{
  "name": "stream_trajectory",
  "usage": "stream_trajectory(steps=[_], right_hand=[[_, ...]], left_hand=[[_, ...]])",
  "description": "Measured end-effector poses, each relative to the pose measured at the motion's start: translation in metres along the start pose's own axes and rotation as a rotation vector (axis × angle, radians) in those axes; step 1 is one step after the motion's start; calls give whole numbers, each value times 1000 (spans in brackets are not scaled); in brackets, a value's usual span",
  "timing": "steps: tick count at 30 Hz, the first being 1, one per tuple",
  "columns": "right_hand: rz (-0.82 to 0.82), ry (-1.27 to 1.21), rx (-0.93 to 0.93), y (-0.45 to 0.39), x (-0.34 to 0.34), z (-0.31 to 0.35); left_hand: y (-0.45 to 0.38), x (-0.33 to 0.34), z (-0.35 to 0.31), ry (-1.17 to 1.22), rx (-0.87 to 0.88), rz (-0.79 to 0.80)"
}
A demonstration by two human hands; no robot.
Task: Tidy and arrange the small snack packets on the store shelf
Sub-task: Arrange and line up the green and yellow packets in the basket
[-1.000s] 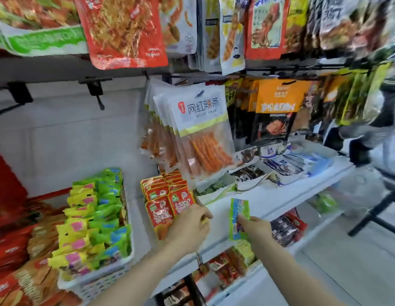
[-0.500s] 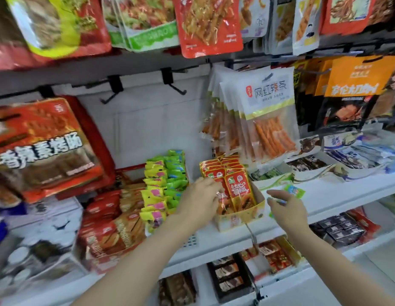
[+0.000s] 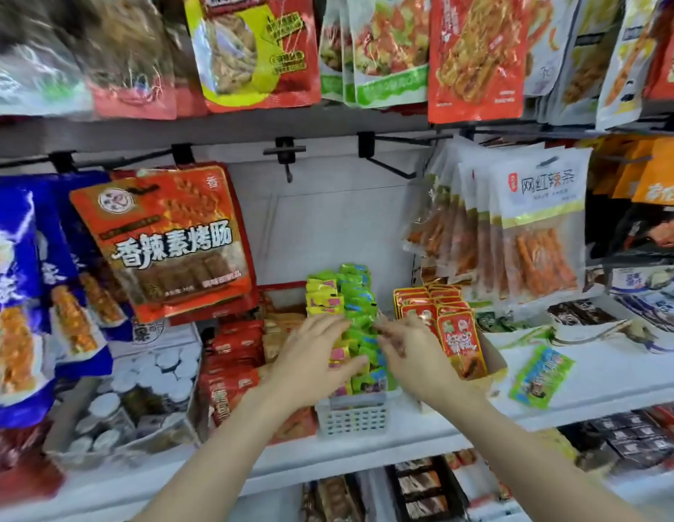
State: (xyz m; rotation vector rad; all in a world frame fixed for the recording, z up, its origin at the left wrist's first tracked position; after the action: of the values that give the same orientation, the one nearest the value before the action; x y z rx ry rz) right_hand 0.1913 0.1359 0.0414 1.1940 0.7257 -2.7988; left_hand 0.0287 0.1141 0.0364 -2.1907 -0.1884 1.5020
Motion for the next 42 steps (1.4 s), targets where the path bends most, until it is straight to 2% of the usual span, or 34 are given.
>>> stream_trajectory(steps=[4,10,13,17,23,29,33,35,37,42], right_hand=[[13,52,-24,2,8,-5],[39,78,-42,-12,1,-9],[-6,94,-20,-33,1,-6],[-18,155,-44,-53,13,8],[68,359,-79,-62,24,14],[164,437,-53,-68,37,10],[240,516,-24,-69,40,0],[148,477,-20,-67,35,-1],[-44,389,-62,-62,24,2],[-409,-38,-113,-47,-30,21]], left_hand=[[-1,12,0,-64,13,-18],[18,14,-1,-15,18,-213],[18,16,0,13,-5,-267],[17,17,1,-15,-25,-258],[23,18,-1,-22,-35,-256],[24,21,-1,-27,-44,-178],[26,19,0,13,-53,-188],[26,18,-1,45,-75,-221],[26,18,-1,69,-108,-252],[35,17,-6,95,-148,-223]])
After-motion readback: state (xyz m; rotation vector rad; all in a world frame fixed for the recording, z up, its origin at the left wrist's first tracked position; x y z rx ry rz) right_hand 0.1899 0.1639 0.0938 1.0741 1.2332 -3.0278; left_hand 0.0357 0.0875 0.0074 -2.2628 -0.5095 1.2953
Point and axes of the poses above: each hand's wrist, its own y-axis away from the middle knuckle, its own x-axis out of the palm, z = x × y, the point moved 5 cm from there along -y, towards the middle knuckle, and after that the axes turned 10 degrees about -z, right-handed, at the moved point
